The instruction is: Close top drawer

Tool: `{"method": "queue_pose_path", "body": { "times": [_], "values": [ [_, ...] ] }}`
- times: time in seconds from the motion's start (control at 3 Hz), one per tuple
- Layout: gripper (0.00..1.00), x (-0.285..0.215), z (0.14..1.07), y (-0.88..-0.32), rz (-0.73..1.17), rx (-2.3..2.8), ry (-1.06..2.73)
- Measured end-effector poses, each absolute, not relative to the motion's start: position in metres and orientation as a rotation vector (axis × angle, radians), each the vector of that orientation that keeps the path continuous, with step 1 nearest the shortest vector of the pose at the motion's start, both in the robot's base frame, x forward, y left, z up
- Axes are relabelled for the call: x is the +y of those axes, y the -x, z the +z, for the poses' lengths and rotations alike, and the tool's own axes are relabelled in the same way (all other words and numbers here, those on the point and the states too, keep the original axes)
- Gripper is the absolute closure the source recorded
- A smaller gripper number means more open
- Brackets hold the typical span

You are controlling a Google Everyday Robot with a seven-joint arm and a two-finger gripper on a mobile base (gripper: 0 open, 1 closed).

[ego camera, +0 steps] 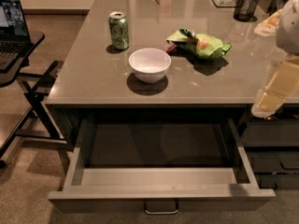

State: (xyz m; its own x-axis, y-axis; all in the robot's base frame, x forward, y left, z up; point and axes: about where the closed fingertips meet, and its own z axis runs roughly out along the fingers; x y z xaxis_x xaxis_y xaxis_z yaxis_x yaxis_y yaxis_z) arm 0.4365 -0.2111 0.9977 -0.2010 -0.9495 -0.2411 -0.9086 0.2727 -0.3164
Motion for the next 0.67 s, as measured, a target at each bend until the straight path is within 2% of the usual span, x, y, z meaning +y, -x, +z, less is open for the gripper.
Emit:
{"method": "queue_pose_path", "body": {
  "times": [0.33, 0.67],
  "values": [
    [0.18, -0.217, 0.975, -0.434, -0.114, 2.171, 1.699],
    [0.41, -0.225, 0.939, -0.424, -0.074, 2.147, 1.723]
  ]
}}
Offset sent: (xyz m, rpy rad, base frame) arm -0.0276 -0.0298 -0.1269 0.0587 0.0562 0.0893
